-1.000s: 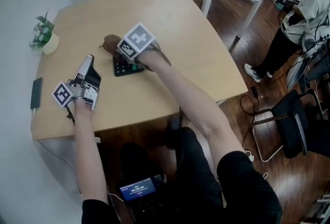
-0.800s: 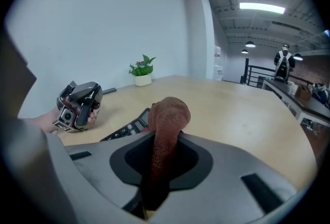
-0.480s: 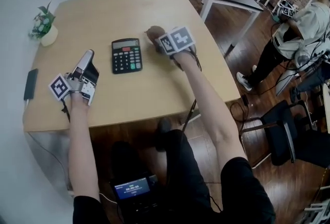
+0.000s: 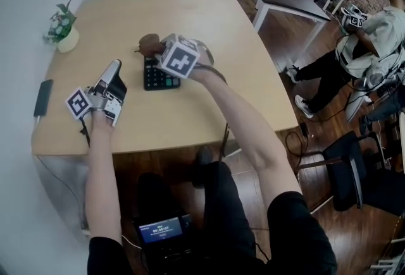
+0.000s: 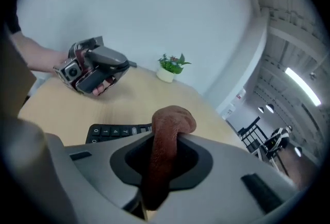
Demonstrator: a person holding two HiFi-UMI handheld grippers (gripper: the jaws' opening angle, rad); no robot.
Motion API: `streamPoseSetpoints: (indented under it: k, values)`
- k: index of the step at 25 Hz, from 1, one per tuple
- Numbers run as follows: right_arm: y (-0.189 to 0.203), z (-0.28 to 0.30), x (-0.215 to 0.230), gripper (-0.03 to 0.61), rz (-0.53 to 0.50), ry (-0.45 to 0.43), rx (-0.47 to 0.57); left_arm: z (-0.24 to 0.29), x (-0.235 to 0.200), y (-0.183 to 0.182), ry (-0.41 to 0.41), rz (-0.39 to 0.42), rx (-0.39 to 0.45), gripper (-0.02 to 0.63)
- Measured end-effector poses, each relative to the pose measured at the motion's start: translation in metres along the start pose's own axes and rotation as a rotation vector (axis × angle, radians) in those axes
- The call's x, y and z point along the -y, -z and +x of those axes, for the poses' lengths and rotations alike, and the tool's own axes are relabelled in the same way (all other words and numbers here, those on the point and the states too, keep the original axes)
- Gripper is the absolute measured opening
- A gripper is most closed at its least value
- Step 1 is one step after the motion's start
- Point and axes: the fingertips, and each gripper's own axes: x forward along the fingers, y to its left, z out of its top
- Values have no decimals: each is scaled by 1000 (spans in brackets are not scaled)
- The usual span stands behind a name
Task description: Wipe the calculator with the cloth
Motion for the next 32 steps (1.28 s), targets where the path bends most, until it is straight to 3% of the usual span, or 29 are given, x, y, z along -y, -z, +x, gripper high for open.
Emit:
streamPoseSetpoints:
  k: [3, 7, 12, 16, 19, 22, 27, 29, 32]
  values:
    - [3, 13, -30, 61, -104, -76, -55, -1, -1, 0, -5, -5, 2, 2]
    - [4, 6, -60, 61, -171, -148, -70, -1, -1, -2, -8, 0, -2, 2]
    - [6, -16, -99, 61, -177, -255, -55, -1, 1, -2, -3, 1, 0, 2]
    - [12, -38, -139, 61, -196, -395, -56, -1, 0, -2, -2, 5, -1, 2]
    - [11, -50, -143, 61, -143, -452, -20, -1, 0, -2, -3, 5, -1, 2]
    - [0, -48, -98, 61, -37, -335, 36, -2, 0, -4, -1, 3, 4, 2]
    - [-9, -26, 2, 61, 50, 28, 45, -2, 0, -4, 7, -9, 13, 2]
    - [-2, -11, 14, 61, 48, 65, 5, -2, 0, -4, 10, -17, 20, 2]
    - [8, 8, -6, 61, -6, -15, -62, -2, 0, -5, 12, -24, 27, 2]
